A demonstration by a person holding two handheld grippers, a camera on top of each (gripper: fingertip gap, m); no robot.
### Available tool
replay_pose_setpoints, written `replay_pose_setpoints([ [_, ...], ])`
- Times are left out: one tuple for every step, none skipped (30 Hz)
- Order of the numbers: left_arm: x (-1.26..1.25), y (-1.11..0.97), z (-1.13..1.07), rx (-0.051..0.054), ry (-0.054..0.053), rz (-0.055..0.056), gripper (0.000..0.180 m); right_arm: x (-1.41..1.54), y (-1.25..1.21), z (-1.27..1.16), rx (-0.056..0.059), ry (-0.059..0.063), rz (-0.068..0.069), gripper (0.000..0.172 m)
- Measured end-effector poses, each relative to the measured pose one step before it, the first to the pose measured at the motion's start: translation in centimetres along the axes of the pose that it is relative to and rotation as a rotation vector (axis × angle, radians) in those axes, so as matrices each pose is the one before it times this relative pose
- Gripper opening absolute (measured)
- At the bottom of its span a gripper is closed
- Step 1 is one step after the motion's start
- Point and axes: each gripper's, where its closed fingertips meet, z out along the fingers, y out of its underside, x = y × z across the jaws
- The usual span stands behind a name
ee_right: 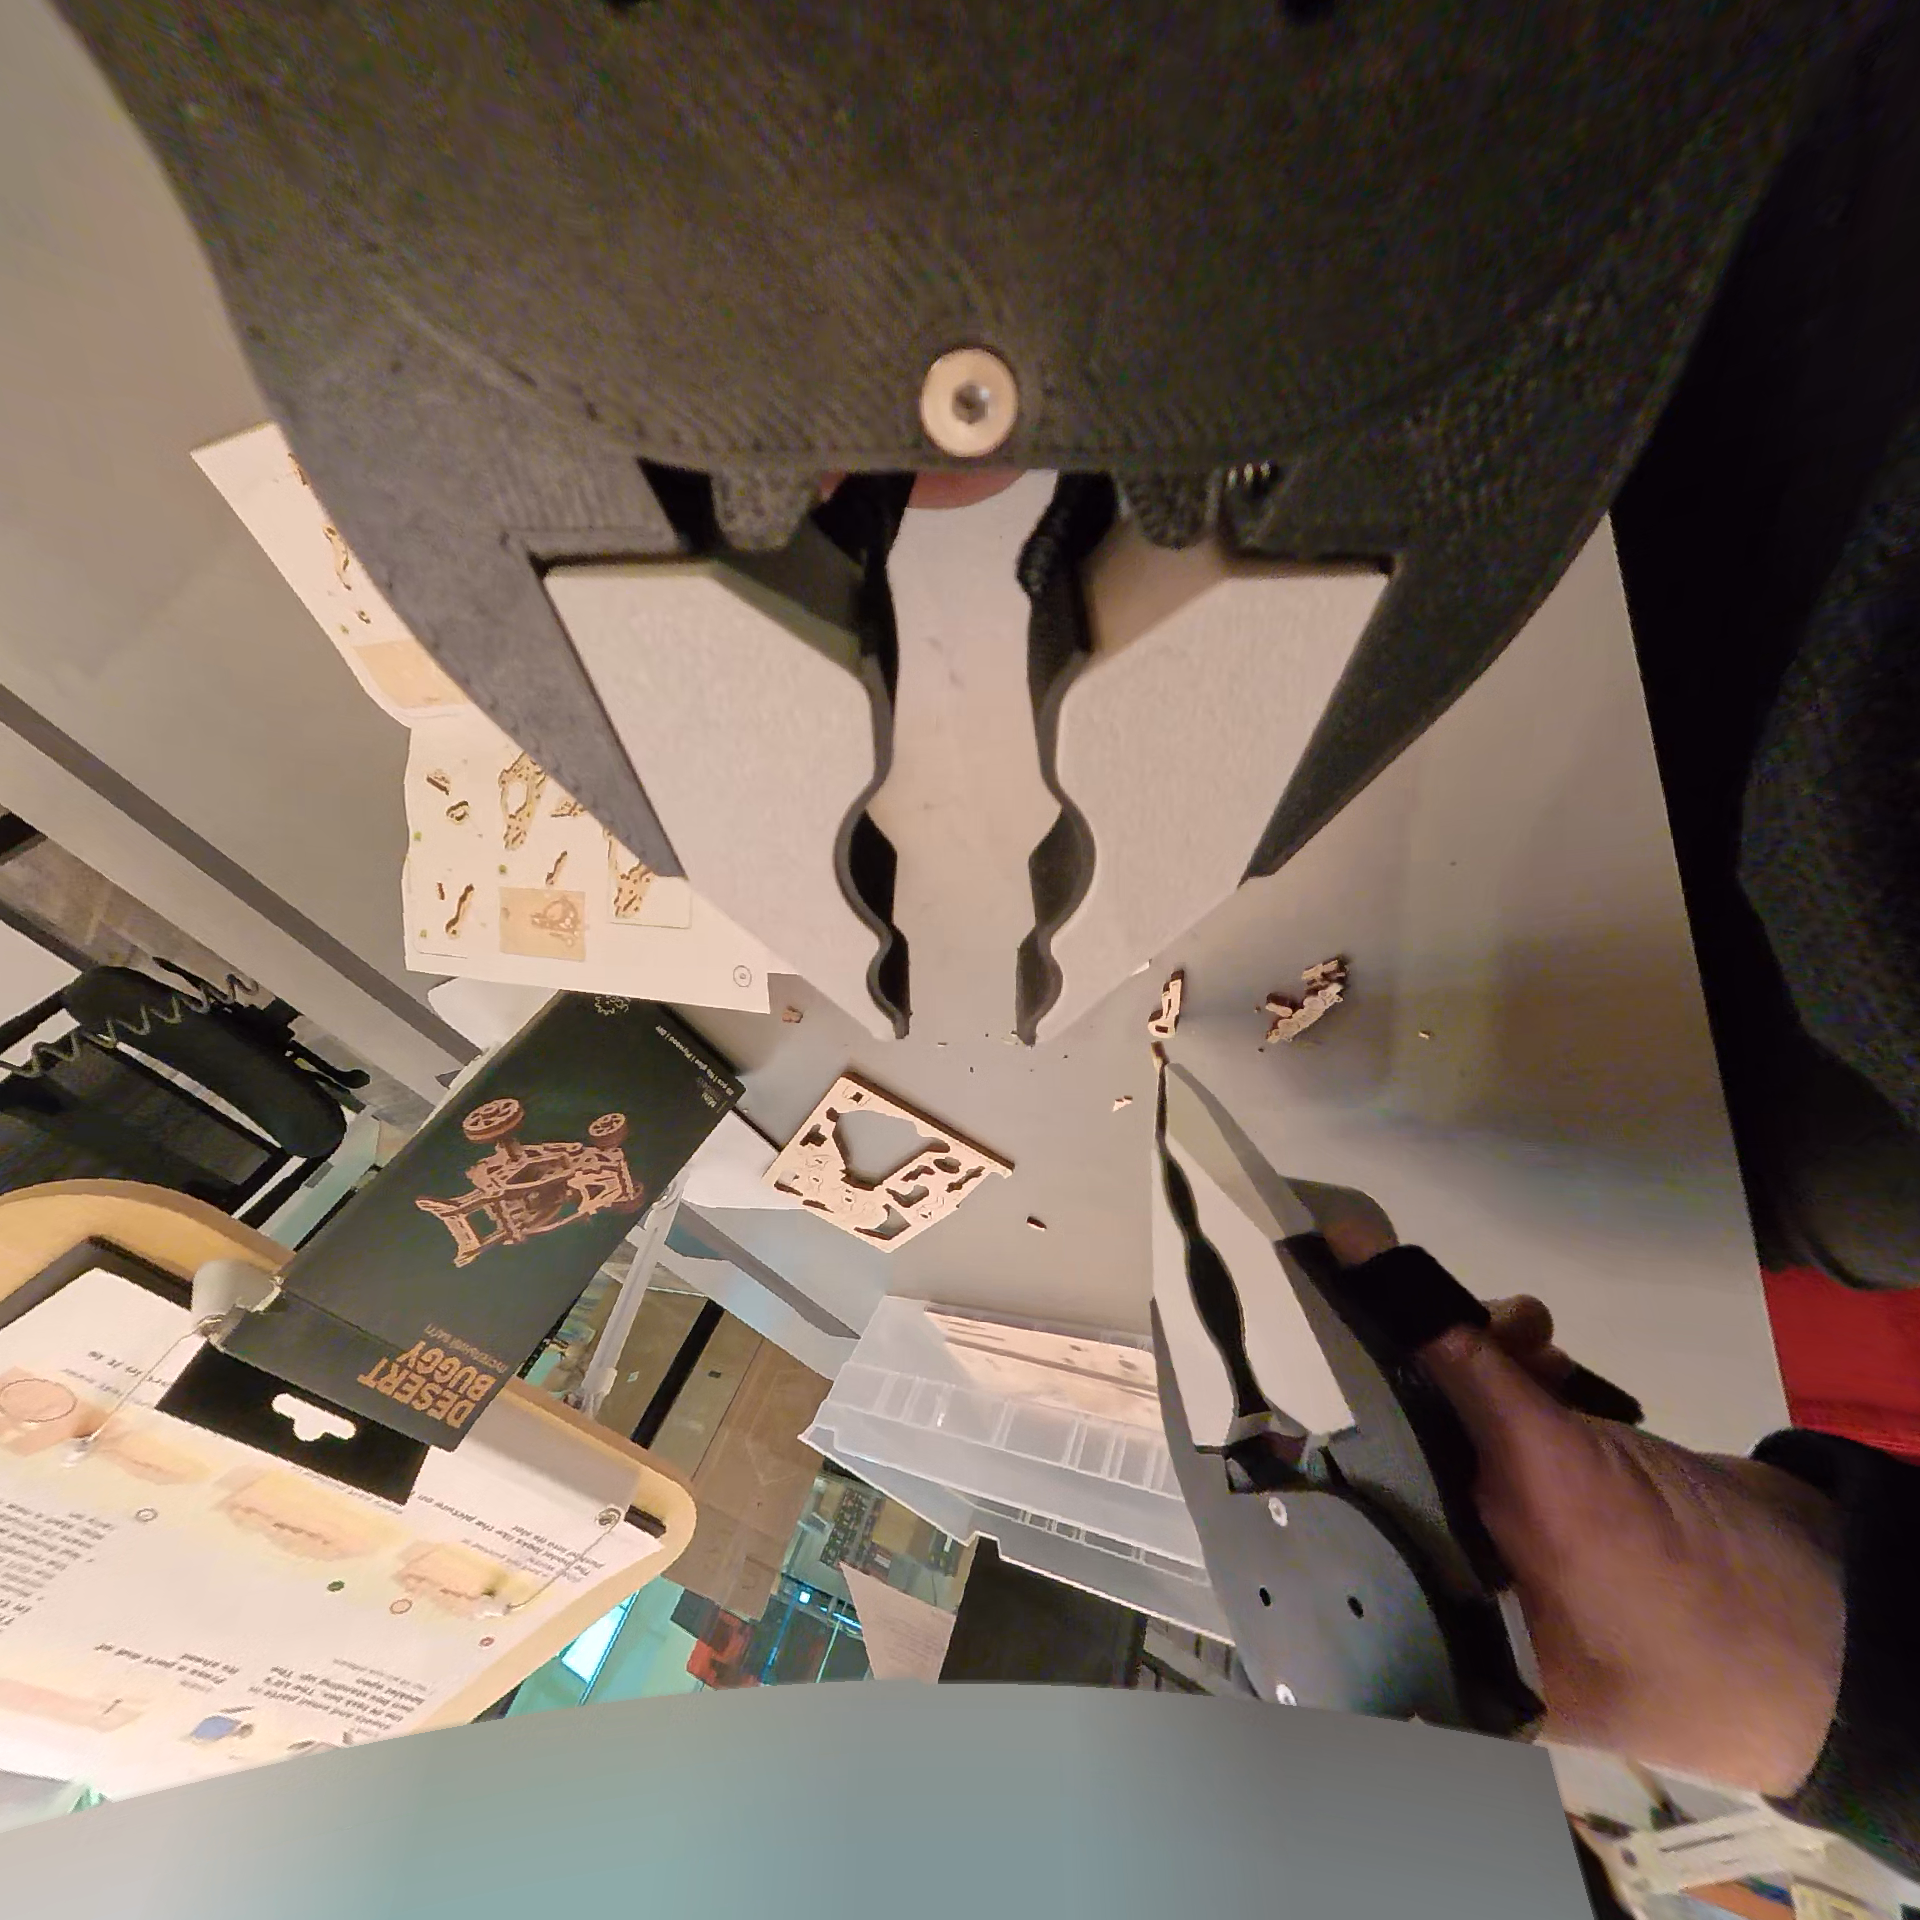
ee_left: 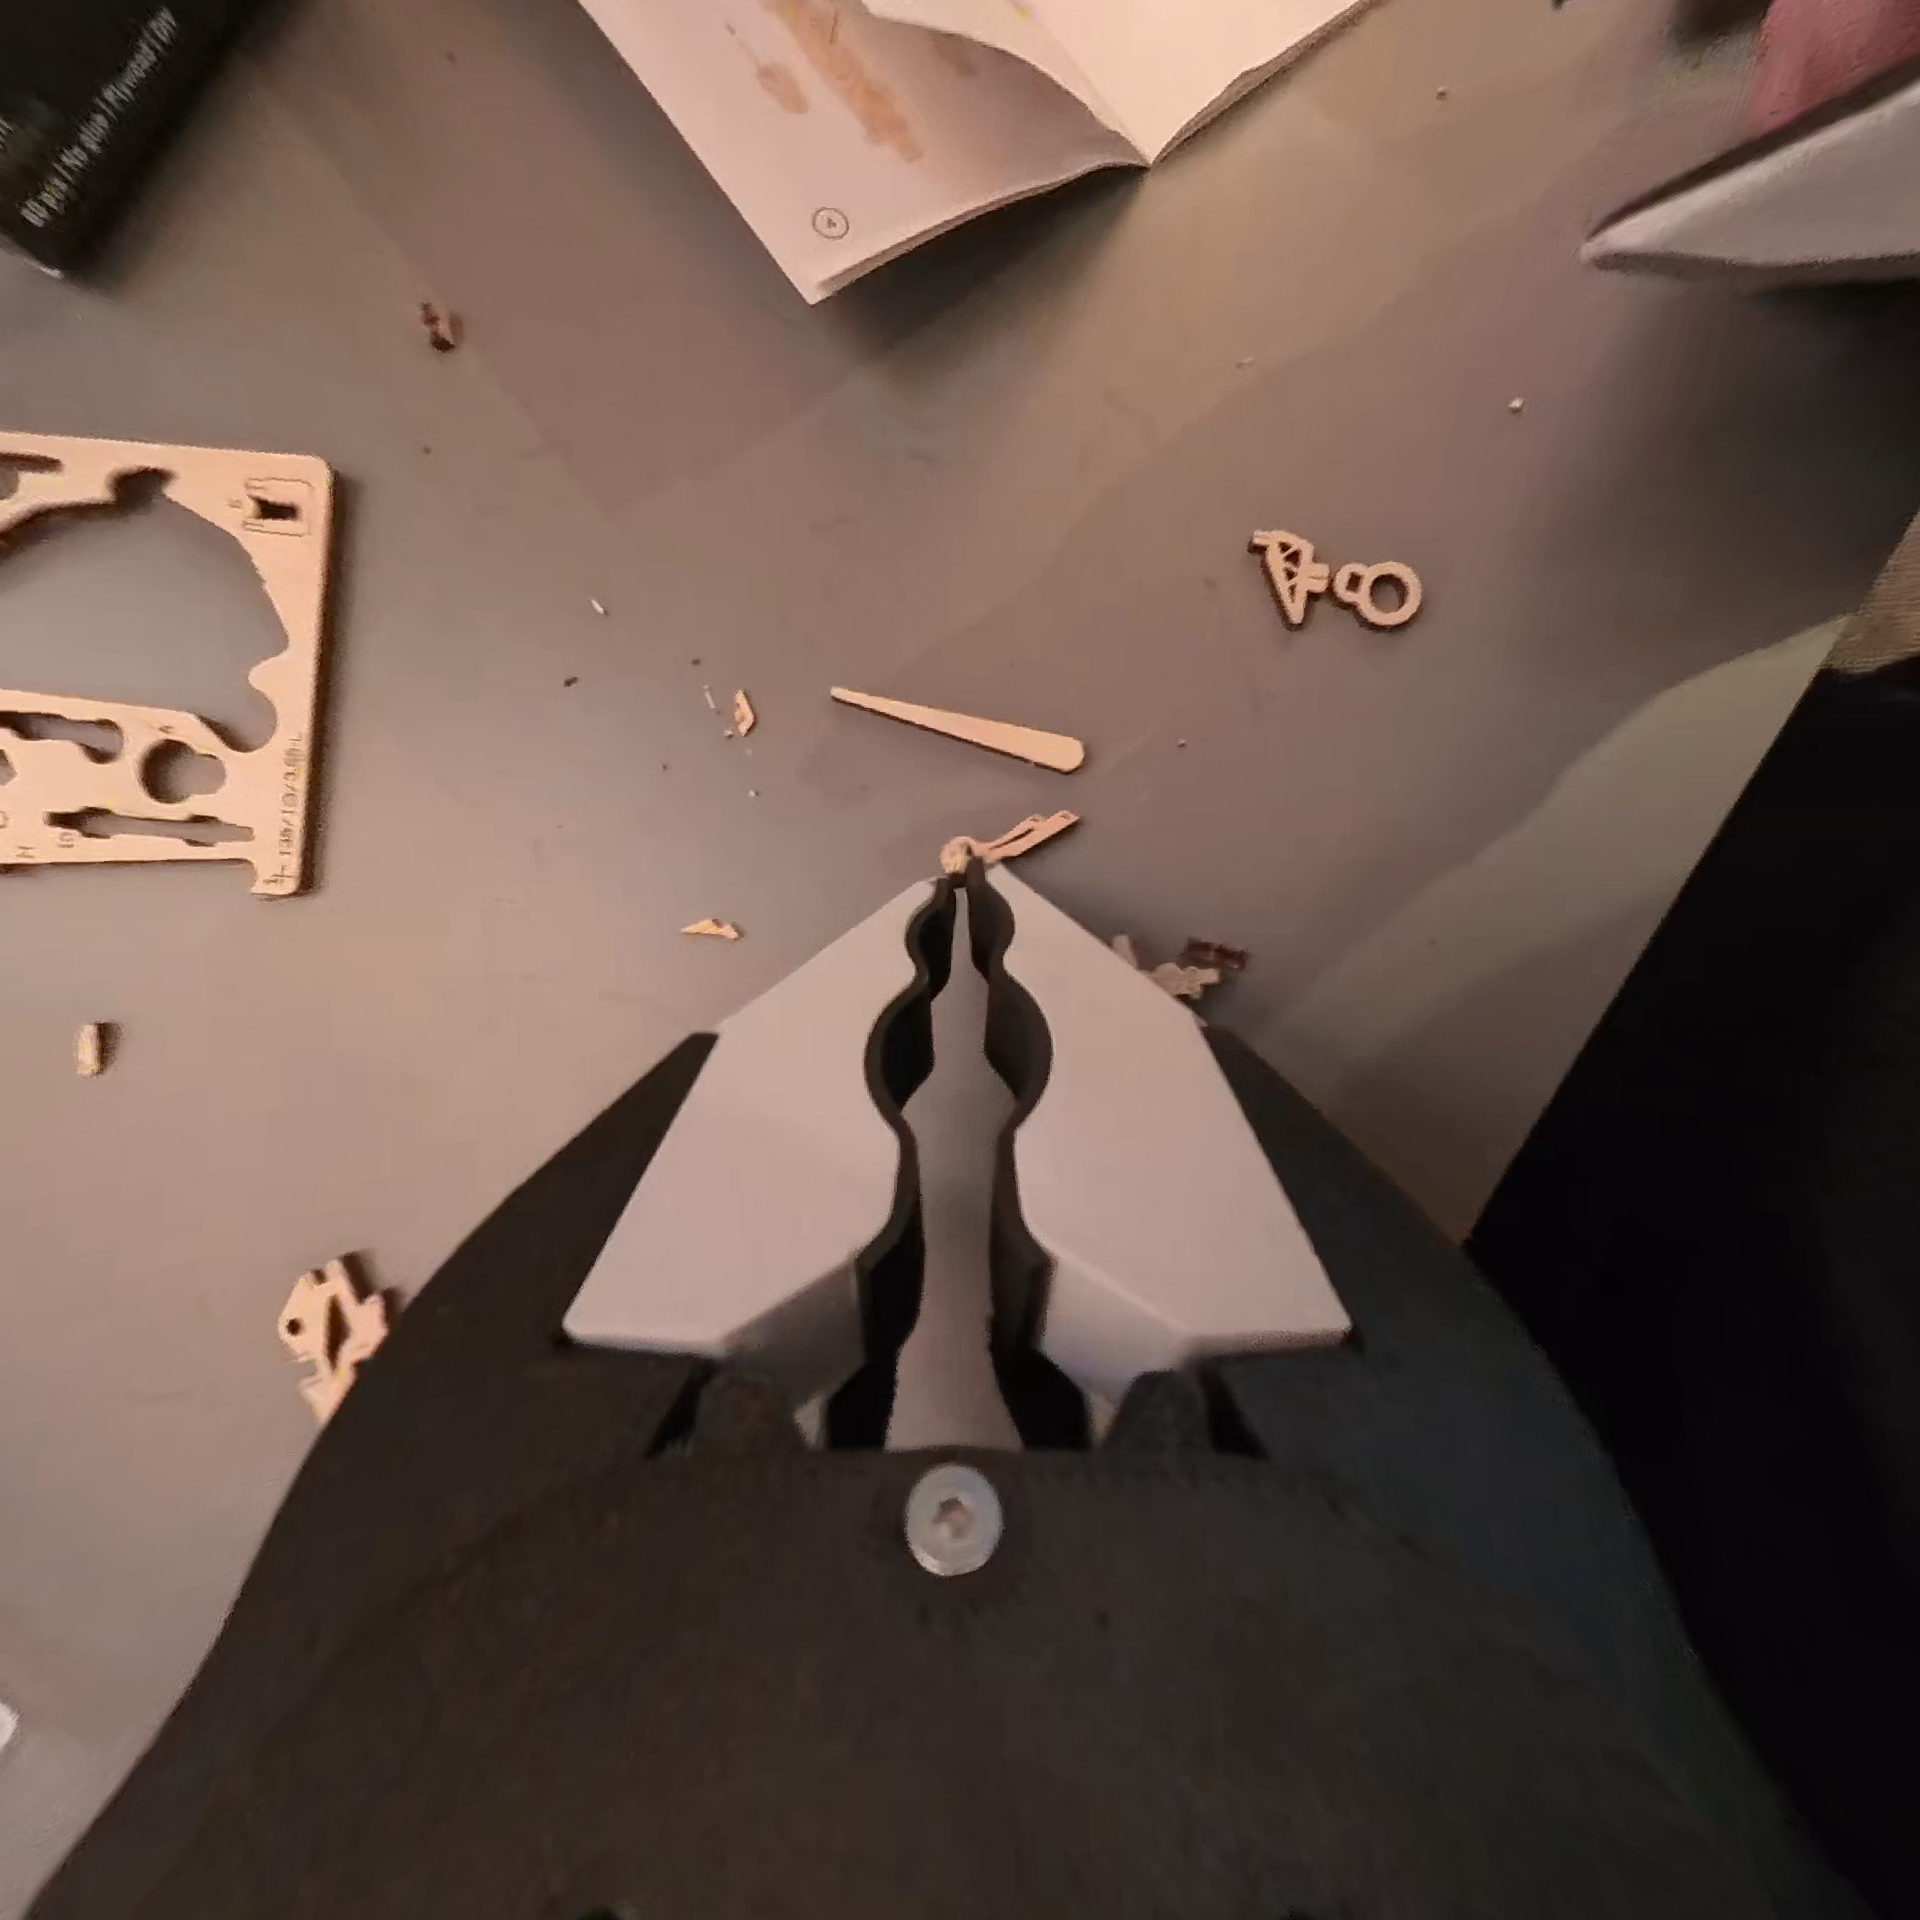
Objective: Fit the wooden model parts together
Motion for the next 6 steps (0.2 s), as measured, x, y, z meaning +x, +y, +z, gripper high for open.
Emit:
replay_pose_setpoints([
  [0.159, -0.025, 0.040, -0.0102, 0.0152, -0.0134, 0.000, -0.010, 0.006, -0.006, 0.0001, -0.0001, -0.0001, 0.017],
  [-0.004, -0.082, 0.003, -0.0034, -0.0016, -0.0060, 0.000, -0.005, -0.006, -0.006, 0.0003, 0.0000, -0.0001, 0.017],
  [0.163, 0.075, 0.043, -0.0149, 0.0061, -0.0086, 0.000, 0.003, -0.029, -0.013, 0.0015, 0.0003, 0.0000, 0.017],
  [0.154, 0.092, 0.110, -0.0157, 0.0090, -0.0121, 0.000, 0.014, -0.016, -0.021, 0.0017, 0.0005, 0.0004, 0.017],
  [-0.006, -0.013, 0.112, -0.0072, -0.0017, -0.0094, 0.000, 0.013, -0.020, -0.012, 0.0012, 0.0004, 0.0006, 0.017],
  [-0.088, 0.025, 0.086, -0.0084, -0.0045, -0.0091, 0.000, 0.000, -0.014, -0.014, 0.0011, 0.0004, 0.0002, 0.017],
])
